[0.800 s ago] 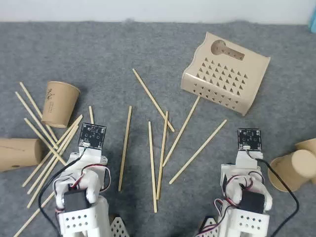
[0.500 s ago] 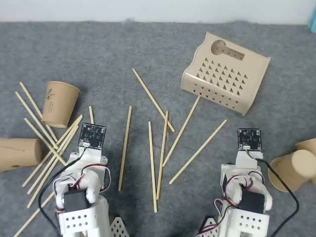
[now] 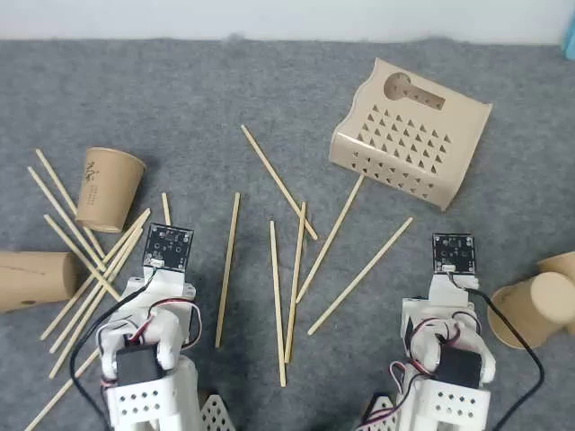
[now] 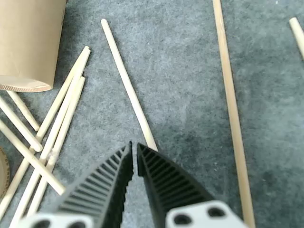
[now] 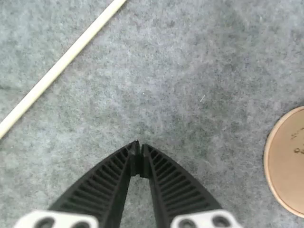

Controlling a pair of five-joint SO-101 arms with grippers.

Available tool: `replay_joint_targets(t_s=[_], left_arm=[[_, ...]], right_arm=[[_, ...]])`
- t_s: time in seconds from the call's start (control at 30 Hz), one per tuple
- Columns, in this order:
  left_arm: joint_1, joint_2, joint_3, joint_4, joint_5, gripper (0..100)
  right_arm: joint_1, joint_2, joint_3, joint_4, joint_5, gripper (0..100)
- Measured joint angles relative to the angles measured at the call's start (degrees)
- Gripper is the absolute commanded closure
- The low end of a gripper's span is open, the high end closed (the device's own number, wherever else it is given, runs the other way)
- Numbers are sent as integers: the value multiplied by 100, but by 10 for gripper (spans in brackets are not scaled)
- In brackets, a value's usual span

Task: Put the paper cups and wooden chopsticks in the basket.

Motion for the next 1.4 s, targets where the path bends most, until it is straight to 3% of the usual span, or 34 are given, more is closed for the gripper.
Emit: replay_joint_targets(t_s=[1.07, 1.23, 1.4], left_arm=[[132, 0, 0, 0, 0, 986], [211, 0, -26, -18, 0, 985], [273, 0, -554, -536, 0, 985]], right_arm=[[-202, 0, 0, 0, 0, 989], [53, 0, 0, 53, 0, 989], [343, 0, 0, 97, 0, 989]])
